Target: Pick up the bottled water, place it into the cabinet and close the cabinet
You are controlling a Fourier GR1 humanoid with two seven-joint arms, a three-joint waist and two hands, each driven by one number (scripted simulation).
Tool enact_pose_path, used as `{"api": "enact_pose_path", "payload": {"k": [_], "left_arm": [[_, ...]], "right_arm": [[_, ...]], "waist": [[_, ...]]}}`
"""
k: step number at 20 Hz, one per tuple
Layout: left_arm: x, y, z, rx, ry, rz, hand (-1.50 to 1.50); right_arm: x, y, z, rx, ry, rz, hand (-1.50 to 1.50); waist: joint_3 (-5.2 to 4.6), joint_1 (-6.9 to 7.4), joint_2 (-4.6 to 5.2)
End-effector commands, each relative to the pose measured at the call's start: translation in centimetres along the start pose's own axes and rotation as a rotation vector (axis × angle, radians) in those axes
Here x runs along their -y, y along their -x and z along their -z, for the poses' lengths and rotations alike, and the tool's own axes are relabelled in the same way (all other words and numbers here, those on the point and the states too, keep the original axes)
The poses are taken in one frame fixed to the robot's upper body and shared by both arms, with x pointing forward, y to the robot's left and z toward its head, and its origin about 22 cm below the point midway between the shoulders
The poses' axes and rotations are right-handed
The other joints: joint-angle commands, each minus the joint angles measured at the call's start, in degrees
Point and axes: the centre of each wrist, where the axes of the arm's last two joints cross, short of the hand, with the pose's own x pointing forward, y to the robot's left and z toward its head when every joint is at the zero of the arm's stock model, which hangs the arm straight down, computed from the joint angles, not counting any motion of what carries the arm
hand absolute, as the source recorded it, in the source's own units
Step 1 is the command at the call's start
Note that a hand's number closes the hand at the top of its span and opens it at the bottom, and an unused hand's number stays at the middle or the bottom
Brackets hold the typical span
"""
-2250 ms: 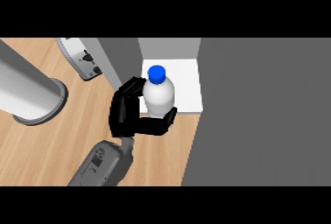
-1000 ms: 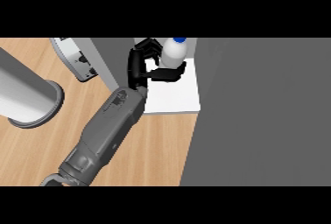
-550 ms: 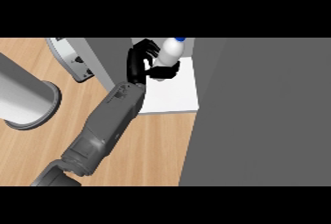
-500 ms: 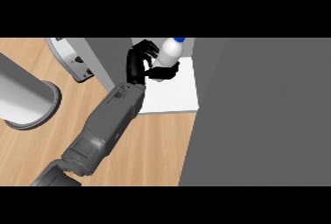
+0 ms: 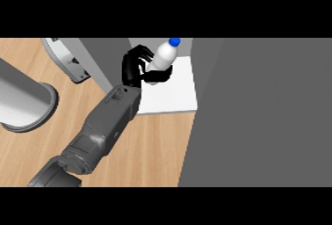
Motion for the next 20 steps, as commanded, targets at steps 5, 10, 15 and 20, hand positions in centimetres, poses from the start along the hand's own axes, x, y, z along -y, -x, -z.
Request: {"api": "enact_pose_path", "payload": {"k": [5, 10, 15, 20], "left_arm": [[0.0, 1.4, -0.6, 0.005, -0.021, 0.164, -1.5], [-0.4, 2.8, -1.3, -0.004, -0.039, 0.23, -1.5], [-1.4, 2.0, 0.1, 0.0, -0.053, 0.236, -1.5], [-0.5, 0.9, 0.1, 0.021, -0.055, 0.17, -1.5]], "right_arm": [[0.3, -1.3, -0.2, 0.037, -0.005, 0.015, -1.5], [-0.8, -1.2, -0.7, 0.025, -0.032, 0.032, -1.5], [-0.2, -1.4, -0.2, 0.03, -0.017, 0.011, -1.5], [0.0, -1.8, -0.2, 0.053, -0.019, 0.029, -1.5]], "waist": [[0.04, -0.83, 0.29], [-0.02, -1.44, 0.2], [-0.04, -0.53, 0.27], [-0.07, -1.34, 0.56]]}}
